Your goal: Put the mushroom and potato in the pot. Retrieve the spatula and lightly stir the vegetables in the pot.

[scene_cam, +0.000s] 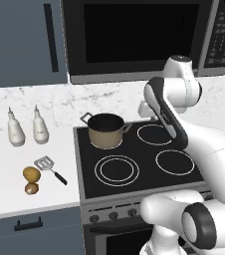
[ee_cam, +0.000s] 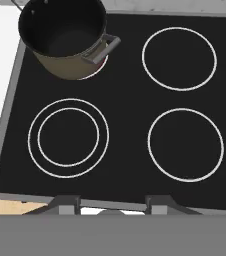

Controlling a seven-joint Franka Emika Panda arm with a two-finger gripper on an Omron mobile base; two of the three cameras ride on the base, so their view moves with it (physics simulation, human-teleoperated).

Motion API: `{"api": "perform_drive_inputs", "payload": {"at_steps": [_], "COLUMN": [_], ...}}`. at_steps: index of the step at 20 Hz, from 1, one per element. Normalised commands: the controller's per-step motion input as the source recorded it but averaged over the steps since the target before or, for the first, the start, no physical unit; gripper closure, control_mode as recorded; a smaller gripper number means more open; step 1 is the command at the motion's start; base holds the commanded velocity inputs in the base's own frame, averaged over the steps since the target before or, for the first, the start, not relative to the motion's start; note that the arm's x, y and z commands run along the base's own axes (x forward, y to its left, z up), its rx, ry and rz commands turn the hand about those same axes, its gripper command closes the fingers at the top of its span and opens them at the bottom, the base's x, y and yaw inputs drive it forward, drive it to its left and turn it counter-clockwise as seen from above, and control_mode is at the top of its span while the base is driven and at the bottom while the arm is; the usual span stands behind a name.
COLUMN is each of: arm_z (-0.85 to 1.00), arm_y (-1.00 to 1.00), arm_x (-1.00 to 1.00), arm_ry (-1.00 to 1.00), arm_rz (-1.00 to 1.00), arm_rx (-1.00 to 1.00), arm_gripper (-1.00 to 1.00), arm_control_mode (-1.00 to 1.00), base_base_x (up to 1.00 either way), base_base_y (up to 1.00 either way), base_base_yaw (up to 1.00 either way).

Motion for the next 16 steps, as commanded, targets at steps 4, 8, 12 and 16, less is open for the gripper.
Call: {"api": "perform_drive_inputs", "payload": {"at_steps": [4, 8, 12, 16], "arm_z": [-0.01, -0.05, -0.14, -0.17], "arm_y": [0.17, 0.53, 0.87, 0.96], "arm_x": [-0.14, -0.49, -0.56, -0.44], "arm_ry": [0.0, 0.0, 0.0, 0.0], "arm_rz": [0.02, 0.08, 0.16, 0.2], "arm_rx": [0.0, -0.02, -0.05, -0.03], "arm_gripper": [-1.0, -1.0, -1.0, -1.0], "arm_control_mode": [-1.0, -1.0, -1.0, -1.0], "base_base_x": [0.0, 0.0, 0.0, 0.0], "base_base_y": [0.0, 0.0, 0.0, 0.0], "base_base_yaw": [0.0, 0.0, 0.0, 0.0]}}
